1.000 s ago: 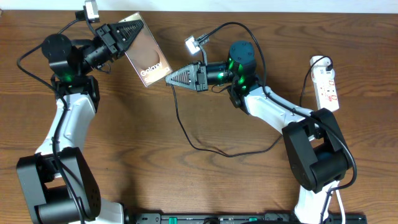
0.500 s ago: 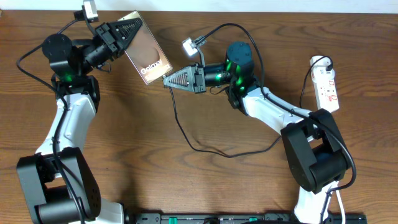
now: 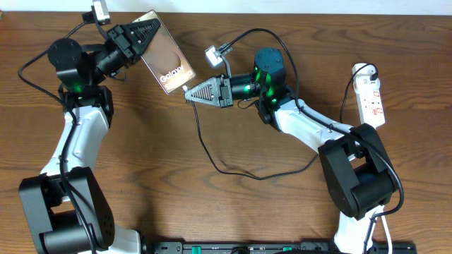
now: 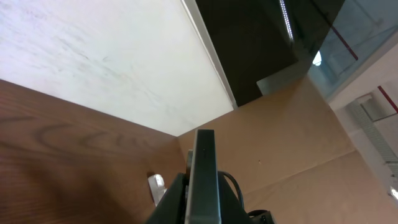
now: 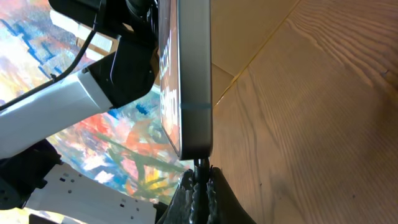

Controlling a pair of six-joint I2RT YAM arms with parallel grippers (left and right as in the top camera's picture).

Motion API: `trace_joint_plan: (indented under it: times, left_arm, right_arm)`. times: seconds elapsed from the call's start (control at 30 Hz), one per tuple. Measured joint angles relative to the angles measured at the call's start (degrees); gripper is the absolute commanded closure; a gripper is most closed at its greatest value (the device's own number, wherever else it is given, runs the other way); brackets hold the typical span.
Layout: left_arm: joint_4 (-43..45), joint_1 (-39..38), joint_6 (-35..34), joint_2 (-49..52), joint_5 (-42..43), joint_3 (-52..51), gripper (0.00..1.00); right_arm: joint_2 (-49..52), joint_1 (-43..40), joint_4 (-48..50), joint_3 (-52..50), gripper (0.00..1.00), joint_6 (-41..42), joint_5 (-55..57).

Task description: Plug charger to phone and switch on socket

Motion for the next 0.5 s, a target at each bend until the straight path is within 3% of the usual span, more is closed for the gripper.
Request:
trace_joint_plan:
  times: [0.5]
  left_arm:
    - [-0.04,0.0,1.53,0.0,1.77,0.0,0.93]
  right_arm:
    - [0.0,0.0,0.46,0.0,0.99,-0.04,-0.9]
